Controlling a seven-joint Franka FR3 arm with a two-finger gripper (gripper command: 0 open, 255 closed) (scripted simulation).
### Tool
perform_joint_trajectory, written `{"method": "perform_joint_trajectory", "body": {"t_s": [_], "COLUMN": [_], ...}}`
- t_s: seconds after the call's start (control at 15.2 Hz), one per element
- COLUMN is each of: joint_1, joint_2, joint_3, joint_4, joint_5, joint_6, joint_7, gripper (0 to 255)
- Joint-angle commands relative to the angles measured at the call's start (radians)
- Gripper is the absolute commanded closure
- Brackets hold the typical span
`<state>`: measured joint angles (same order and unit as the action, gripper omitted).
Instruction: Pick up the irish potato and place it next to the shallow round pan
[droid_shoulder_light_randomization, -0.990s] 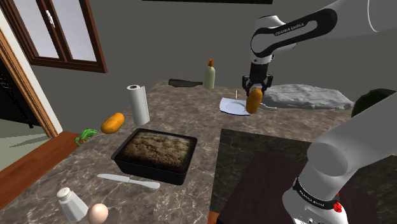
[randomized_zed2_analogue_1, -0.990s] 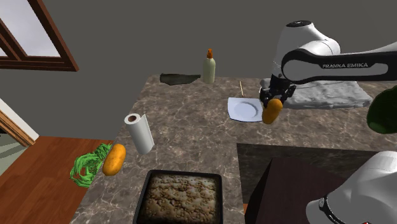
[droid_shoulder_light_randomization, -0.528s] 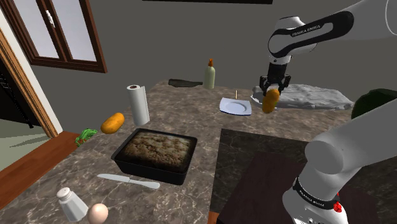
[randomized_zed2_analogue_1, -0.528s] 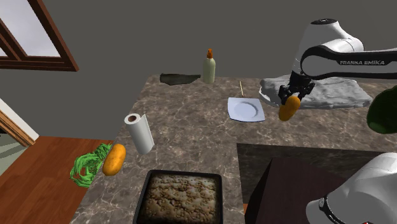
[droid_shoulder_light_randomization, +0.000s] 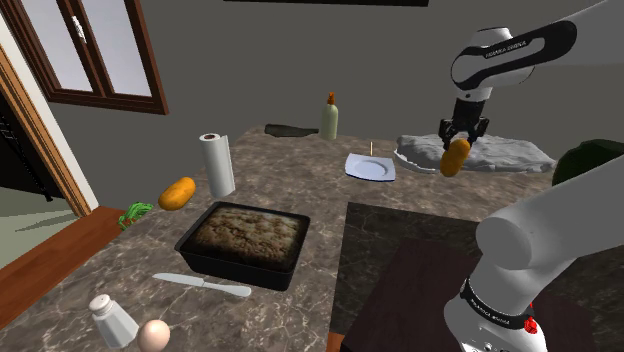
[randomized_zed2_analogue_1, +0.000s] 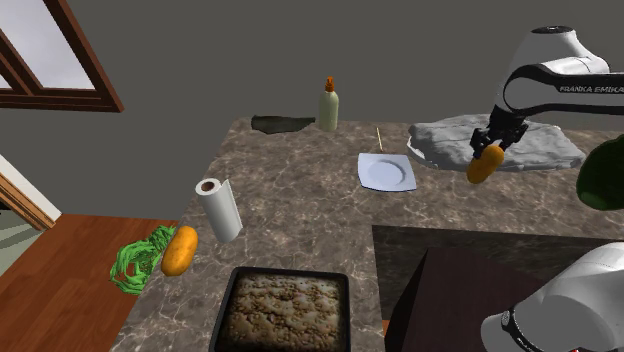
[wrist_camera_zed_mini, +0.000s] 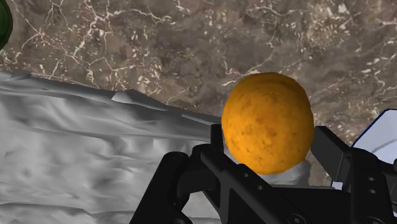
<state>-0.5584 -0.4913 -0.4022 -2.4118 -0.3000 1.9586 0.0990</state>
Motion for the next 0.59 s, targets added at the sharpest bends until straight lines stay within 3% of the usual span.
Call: {"method": "perform_joint_trajectory", "body": {"t_s": [0.0,0.53], "joint_1": [-0.015,-0.023], "joint_2": [0.015,0.05], "joint_3": [-0.038,-0.072], "joint_4": [0.02,-0.046], "joint_5": [-0.012,-0.026], "joint_6": [0.005,0.108], "joint_7": [-0.05,-0.059], "gripper": [255,255]}}
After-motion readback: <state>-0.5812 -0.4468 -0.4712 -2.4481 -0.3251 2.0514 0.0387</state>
